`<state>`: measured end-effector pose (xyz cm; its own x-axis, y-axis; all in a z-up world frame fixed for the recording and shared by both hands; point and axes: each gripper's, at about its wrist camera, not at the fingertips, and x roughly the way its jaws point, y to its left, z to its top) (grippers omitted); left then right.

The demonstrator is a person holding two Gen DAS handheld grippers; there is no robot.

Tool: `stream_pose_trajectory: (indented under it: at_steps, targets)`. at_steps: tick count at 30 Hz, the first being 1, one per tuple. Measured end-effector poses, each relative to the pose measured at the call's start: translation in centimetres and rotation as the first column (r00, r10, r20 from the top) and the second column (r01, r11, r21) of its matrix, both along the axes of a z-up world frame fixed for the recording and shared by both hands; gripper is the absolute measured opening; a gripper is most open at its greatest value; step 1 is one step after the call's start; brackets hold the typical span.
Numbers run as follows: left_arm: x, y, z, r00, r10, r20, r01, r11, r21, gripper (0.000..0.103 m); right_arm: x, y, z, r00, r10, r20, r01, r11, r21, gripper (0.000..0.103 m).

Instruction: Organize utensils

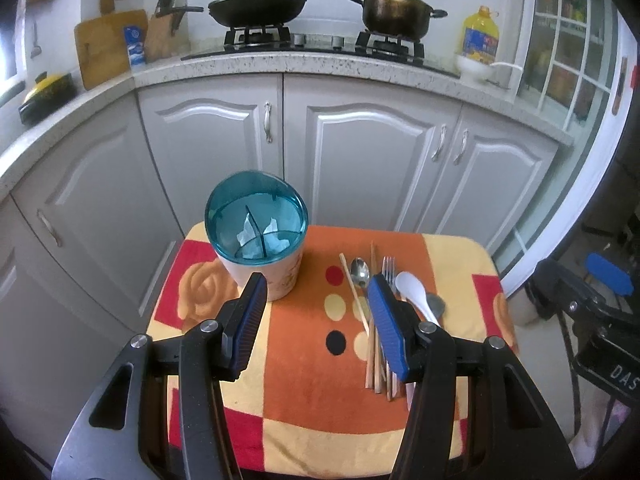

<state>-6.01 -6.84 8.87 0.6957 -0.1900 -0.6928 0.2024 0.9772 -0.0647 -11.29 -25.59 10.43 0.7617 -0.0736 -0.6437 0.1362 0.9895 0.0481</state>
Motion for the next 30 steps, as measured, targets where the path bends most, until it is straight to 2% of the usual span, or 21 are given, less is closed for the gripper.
stream_pose_trajectory:
  at_steps: [30]
  targets:
    - [-1.1, 0.4, 2.8, 0.999, -0.013, 0.048, 0.014, 1.0, -0.021, 0.052, -0.5, 1.0, 1.1, 1.0, 0.005, 0.009, -0.005, 1.0, 0.015, 0.097]
